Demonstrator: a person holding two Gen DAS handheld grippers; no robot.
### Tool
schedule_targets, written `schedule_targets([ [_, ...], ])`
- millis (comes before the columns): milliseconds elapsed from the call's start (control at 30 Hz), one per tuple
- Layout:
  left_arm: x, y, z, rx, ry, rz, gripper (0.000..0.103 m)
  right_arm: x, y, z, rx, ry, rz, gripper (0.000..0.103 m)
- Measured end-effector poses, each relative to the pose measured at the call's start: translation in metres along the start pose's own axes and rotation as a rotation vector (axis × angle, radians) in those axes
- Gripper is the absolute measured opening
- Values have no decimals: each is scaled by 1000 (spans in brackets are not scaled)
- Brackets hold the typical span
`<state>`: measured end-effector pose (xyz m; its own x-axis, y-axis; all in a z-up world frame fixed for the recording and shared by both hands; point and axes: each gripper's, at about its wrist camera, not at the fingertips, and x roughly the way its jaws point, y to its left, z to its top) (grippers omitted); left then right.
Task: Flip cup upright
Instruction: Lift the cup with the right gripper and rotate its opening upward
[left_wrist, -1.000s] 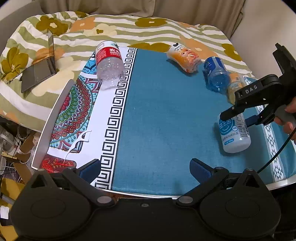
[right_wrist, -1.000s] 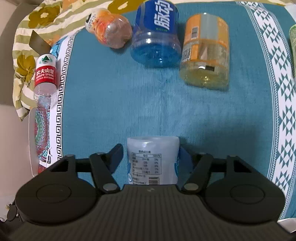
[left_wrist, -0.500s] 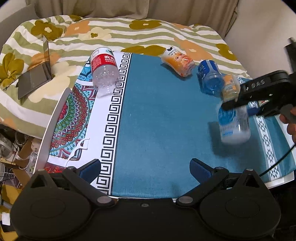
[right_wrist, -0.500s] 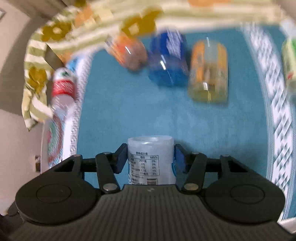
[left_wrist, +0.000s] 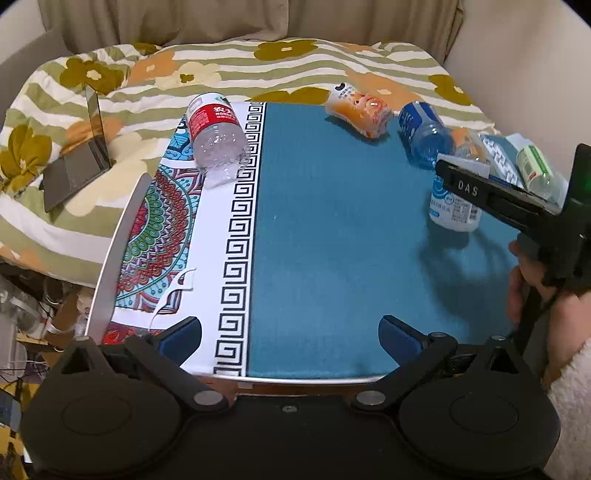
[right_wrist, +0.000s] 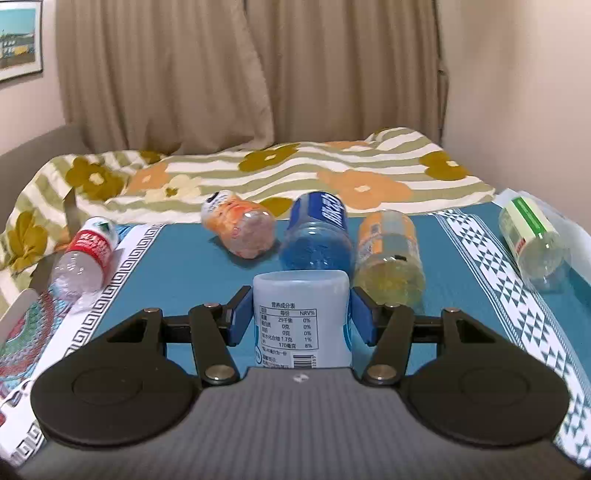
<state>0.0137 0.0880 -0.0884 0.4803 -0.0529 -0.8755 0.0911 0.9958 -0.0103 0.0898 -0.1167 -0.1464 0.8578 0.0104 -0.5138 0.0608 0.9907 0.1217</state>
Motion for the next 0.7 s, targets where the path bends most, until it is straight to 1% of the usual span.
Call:
schedule_targets([
  [133, 0, -1, -3, 15, -4, 2, 103, -3, 0, -10, -7, -29, -10, 73],
  [267, 0, -6, -2, 42, -16, 6, 103, -14, 1, -16, -34, -34, -6, 73],
  [500, 0, -8, 0, 40, -25, -8, 103, -30, -1, -21, -60, 10, 22, 73],
  [700, 1, -9, 1, 21, -22, -18, 103, -33, -1, -19, -69, 55, 34, 73],
])
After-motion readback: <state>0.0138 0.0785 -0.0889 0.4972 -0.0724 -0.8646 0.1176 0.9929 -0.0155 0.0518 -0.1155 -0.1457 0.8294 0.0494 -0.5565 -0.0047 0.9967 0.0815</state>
